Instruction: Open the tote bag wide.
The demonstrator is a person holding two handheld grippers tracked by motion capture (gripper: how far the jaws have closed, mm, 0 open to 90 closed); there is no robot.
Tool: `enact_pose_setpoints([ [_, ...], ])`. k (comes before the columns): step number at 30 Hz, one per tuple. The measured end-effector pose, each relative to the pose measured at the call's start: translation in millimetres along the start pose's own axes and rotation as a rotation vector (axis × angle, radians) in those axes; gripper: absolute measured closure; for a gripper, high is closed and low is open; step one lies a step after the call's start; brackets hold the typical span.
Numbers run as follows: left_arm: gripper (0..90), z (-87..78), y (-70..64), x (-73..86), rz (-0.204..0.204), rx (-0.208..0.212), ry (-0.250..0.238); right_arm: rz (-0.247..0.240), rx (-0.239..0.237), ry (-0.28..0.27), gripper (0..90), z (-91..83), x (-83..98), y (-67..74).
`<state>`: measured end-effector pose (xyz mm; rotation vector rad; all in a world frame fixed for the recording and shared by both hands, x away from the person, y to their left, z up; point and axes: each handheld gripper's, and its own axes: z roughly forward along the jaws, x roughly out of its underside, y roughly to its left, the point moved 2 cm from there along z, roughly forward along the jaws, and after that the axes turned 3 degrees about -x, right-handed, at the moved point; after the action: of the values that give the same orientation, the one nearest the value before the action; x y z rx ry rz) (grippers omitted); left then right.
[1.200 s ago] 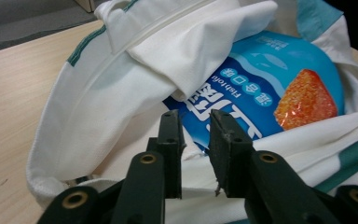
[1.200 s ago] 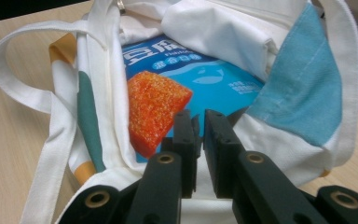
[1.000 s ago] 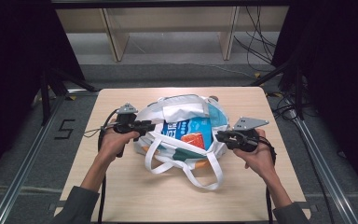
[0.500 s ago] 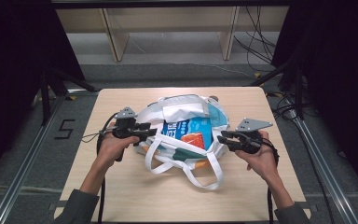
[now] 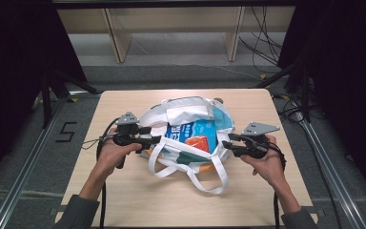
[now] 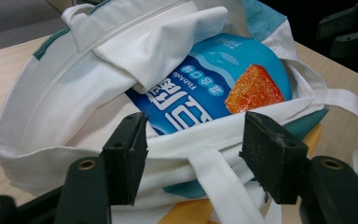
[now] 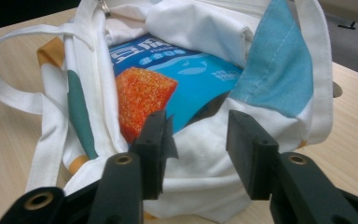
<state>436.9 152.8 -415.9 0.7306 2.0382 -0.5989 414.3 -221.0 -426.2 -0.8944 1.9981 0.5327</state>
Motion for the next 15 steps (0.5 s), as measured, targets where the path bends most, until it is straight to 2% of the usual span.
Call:
enact_pose_setpoints([
  [1, 38.3, -1.2, -0.6, 0.4, 0.003, -0.005, 0.001, -0.018, 0.005, -0.004, 57.5, -0.1, 0.1, -1.6],
  [5, 35.7, -5.9, -3.6, -0.2, 0.007, -0.003, -0.007, -0.028, 0.022, -0.027, 52.8, -1.7, 0.2, -3.8],
  [6, 34.3, -6.8, -4.1, -0.5, 0.008, 0.004, -0.002, 0.005, 0.015, -0.012, 52.0, -2.8, 0.8, -1.2],
  [7, 33.4, -7.4, -5.6, -0.6, 0.006, -0.004, -0.004, -0.013, 0.013, -0.017, 51.4, -3.3, 0.6, -2.6],
  [10, 33.0, -9.0, -8.7, -0.3, 0.02, 0.008, 0.004, 0.003, 0.018, -0.016, 49.4, -4.7, 1.9, -0.9],
  [11, 32.7, -9.5, -10.1, 0.2, 0.025, 0.008, 0.004, -0.021, 0.023, -0.018, 48.8, -5.3, 1.9, -2.9],
  [15, 30.7, -12.0, -12.7, 1.9, 0.04, 0.007, 0.012, -0.011, 0.024, -0.019, 47.1, -7.7, 4.2, -3.2],
])
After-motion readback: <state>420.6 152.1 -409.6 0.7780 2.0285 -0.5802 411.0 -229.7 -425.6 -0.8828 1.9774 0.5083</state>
